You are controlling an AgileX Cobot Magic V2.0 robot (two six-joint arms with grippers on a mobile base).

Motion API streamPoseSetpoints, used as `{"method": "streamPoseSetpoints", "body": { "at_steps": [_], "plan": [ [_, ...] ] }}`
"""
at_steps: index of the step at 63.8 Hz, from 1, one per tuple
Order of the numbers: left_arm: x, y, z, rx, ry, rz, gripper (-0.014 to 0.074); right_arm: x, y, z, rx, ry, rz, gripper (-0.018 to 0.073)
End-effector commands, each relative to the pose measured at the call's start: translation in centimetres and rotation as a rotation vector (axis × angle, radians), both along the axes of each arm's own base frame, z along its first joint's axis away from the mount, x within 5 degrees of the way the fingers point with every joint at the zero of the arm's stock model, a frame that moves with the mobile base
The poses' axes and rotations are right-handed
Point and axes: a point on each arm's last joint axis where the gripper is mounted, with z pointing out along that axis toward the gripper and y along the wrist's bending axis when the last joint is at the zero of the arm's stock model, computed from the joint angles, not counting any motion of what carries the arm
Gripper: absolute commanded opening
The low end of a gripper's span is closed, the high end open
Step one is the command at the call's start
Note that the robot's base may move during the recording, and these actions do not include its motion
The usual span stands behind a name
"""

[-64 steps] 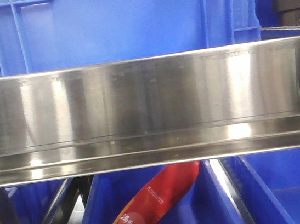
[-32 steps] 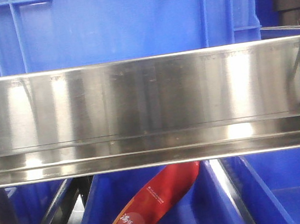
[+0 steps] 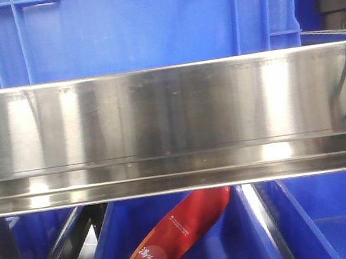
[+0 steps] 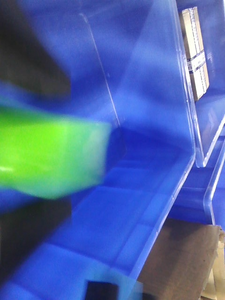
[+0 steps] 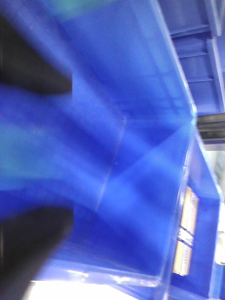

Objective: Grab block from conveyor and place in blue bin
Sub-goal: 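Lower both grippers into the blue bin and open to release blocks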

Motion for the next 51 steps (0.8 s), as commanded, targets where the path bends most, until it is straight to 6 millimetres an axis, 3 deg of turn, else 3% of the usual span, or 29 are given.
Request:
{"method": "streamPoseSetpoints", "body": {
  "at_steps": [1,10,16,33,35,43,51],
  "plan": [
    [-0.1,-0.2,0.4,-0.010,-0.012,-0.007,0.0494,0.1,0.1,0.5,0.019,-0.036,-0.002,0.0444],
    [-0.2,-0.2,0.6,-0.020,-0.030,-0.006,0.0454,0.2,0.1,1.0,0.043,-0.079,-0.008,0.0439],
    [-0.3,-0.1,0.8,-0.023,-0.035,-0.006,0.0358,0.2,0.0,1.2,0.052,-0.095,-0.010,0.0363],
    [-0.3,0.2,1.3,-0.026,-0.072,0.000,-0.0106,0.2,0.0,1.2,0.088,-0.068,-0.020,-0.0125],
    [-0.3,0.5,1.4,-0.034,-0.074,0.008,-0.0111,0.2,-0.1,1.2,0.088,-0.069,-0.024,-0.0171],
    [-1.1,1.5,2.6,-0.050,-0.105,0.026,-0.0111,-0.1,-1.2,1.9,0.090,-0.075,-0.049,-0.0168],
    [-3.0,3.6,4.4,-0.061,-0.146,0.060,-0.0111,-1.2,-3.8,3.6,0.099,-0.099,-0.104,-0.0168]
  ]
}}
